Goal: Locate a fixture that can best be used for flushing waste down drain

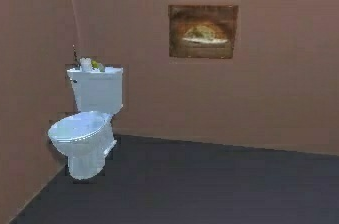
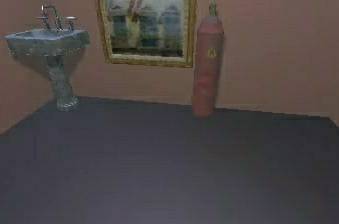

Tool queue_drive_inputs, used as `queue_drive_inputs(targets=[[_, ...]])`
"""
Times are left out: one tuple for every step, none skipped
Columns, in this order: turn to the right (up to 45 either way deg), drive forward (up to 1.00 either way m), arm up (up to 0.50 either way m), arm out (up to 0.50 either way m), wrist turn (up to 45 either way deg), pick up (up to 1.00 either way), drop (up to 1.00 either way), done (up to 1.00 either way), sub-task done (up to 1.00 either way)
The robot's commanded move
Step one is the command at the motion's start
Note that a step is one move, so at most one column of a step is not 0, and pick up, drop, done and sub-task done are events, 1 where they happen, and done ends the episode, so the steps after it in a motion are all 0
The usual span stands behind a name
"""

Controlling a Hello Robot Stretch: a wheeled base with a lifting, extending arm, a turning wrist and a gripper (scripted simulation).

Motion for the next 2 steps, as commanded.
queue_drive_inputs(targets=[[0.0,1.0,0.0,0.0,0.0,0.0,0.0,0.0,0.0],[-45.0,0.0,0.0,0.0,0.0,0.0,0.0,0.0,0.0]])
